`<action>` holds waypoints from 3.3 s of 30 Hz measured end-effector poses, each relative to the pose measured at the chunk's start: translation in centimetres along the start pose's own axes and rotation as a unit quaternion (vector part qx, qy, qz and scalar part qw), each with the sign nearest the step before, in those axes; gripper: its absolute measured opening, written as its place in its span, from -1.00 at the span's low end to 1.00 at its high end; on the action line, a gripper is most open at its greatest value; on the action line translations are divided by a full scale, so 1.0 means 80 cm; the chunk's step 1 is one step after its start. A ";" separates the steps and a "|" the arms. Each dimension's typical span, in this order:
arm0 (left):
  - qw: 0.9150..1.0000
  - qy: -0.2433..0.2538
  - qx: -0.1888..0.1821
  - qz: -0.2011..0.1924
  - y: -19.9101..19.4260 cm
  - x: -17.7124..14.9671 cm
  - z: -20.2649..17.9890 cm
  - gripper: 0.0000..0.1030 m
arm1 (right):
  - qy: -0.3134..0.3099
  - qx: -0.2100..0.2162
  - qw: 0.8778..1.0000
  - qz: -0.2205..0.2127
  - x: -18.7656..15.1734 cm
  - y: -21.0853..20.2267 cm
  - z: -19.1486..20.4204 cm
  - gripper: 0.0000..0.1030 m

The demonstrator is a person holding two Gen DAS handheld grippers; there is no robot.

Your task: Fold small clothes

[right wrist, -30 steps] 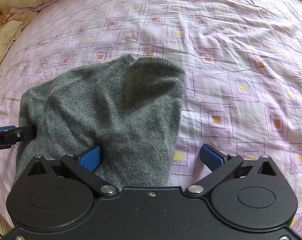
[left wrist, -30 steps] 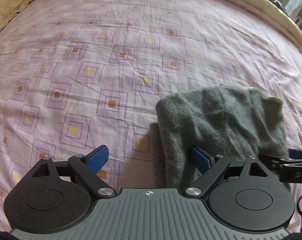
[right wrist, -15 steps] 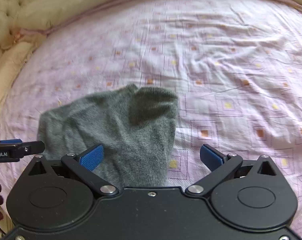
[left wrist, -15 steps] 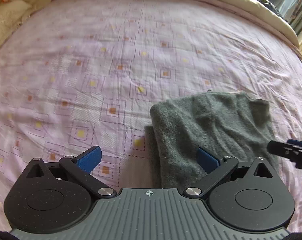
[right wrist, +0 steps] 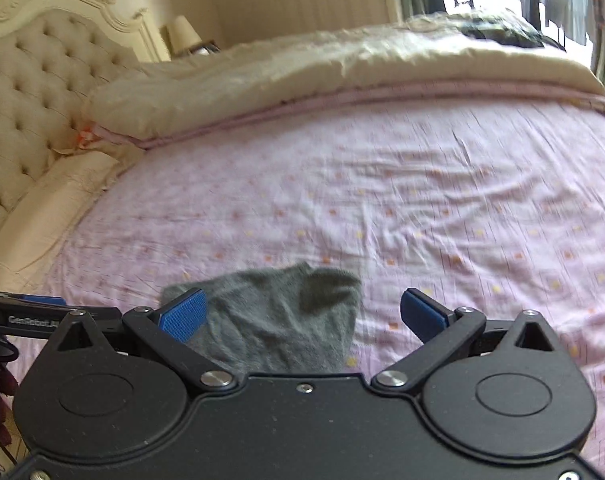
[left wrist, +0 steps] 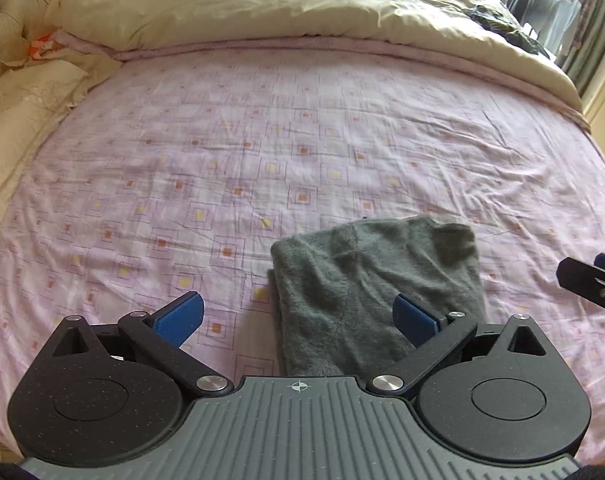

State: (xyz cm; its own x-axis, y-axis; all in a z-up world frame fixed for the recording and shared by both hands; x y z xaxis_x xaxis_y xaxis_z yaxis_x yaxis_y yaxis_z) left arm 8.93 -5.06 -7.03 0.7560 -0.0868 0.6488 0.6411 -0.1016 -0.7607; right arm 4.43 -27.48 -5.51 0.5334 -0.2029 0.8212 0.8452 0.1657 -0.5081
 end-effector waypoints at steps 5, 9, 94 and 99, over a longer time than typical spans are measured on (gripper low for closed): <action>0.999 0.002 0.047 -0.021 -0.040 0.005 -0.008 0.98 | -0.002 0.041 0.999 -0.022 0.016 -0.029 0.015 0.99; 0.997 -0.007 0.075 -0.031 -0.062 0.006 -0.007 0.98 | -0.017 0.039 0.999 -0.020 0.012 -0.046 0.024 0.99; 0.991 -0.021 0.037 0.129 -0.052 -0.110 -0.031 0.97 | 0.020 -0.041 0.988 0.147 -0.067 -0.057 0.014 0.98; 0.991 -0.017 0.035 0.129 -0.052 -0.109 -0.032 0.97 | 0.021 -0.040 0.988 0.148 -0.067 -0.056 0.013 0.98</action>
State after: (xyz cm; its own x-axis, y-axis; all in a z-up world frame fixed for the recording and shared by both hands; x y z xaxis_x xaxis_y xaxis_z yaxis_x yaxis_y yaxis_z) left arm -0.64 -6.46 -9.48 0.8994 -0.0671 0.4319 0.4322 -0.0113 -0.9017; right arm -2.26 -26.12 -7.33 0.7567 -0.1970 0.6234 0.6515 0.1477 -0.7441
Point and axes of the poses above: each gripper's, at about its wrist camera, not at the fingertips, and y roughly the way its jaws point, z to its left, x to its top, the point moved 5 cm from there along y, roughly the way its jaws point, and after that the axes turned 13 degrees about -z, right-handed, at the moved point
